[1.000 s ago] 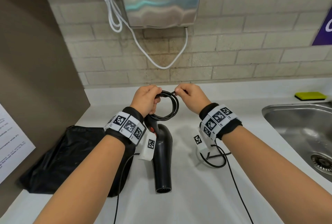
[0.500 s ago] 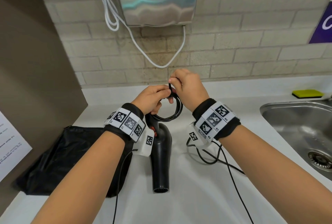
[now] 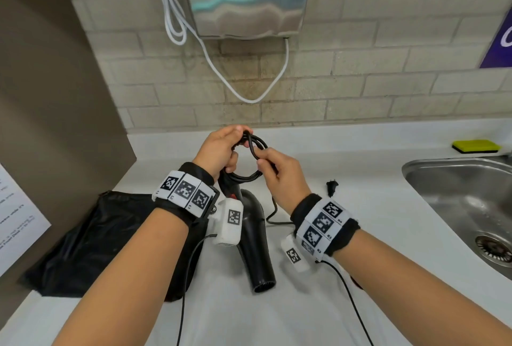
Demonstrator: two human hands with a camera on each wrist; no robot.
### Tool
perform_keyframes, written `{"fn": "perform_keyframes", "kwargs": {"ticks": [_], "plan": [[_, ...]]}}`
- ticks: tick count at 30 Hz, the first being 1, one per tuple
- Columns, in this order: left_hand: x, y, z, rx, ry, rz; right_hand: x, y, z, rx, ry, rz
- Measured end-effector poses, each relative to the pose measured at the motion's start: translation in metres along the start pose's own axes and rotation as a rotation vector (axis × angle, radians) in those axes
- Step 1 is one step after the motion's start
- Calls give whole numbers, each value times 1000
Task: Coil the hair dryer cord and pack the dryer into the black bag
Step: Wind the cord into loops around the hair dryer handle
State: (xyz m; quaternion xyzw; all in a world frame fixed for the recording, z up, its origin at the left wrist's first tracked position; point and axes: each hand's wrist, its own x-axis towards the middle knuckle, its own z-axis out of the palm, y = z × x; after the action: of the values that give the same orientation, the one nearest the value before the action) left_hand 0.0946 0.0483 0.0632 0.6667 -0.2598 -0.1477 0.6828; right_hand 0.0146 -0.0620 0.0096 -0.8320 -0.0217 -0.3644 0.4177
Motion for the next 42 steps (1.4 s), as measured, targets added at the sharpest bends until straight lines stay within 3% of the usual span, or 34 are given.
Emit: {"fn": "perform_keyframes", "kwargs": {"ticks": [9,17,22,24,28,30,32,34,36,42], "plan": [[-6,0,3,49,107,10,-5,-3,5,-71,48,51],[-1,1,13,144,169,-13,6,-1,-20,199,-158,267],[0,0,17,145,138,-18,16,38,-50,31,-12,457],[1,0,18,150,121,-17,14,56,-59,-197,-127,581],[3,-1,18,153,96,-13,-13,98,-58,-659,-633,840],[3,-1,19,154,88,-14,-28,136,-51,-821,-711,887],[4,-1,18,158,81,-13,-32,162,-45,-735,-601,962],[4,-1,18,162,78,-12,-31,127,-47,-604,-496,1022],[5,-1,18,155,76,-16,-22,95,-49,-500,-450,973],[10,-2,17,145,99,-20,2,66,-46,-116,-159,823]]}}
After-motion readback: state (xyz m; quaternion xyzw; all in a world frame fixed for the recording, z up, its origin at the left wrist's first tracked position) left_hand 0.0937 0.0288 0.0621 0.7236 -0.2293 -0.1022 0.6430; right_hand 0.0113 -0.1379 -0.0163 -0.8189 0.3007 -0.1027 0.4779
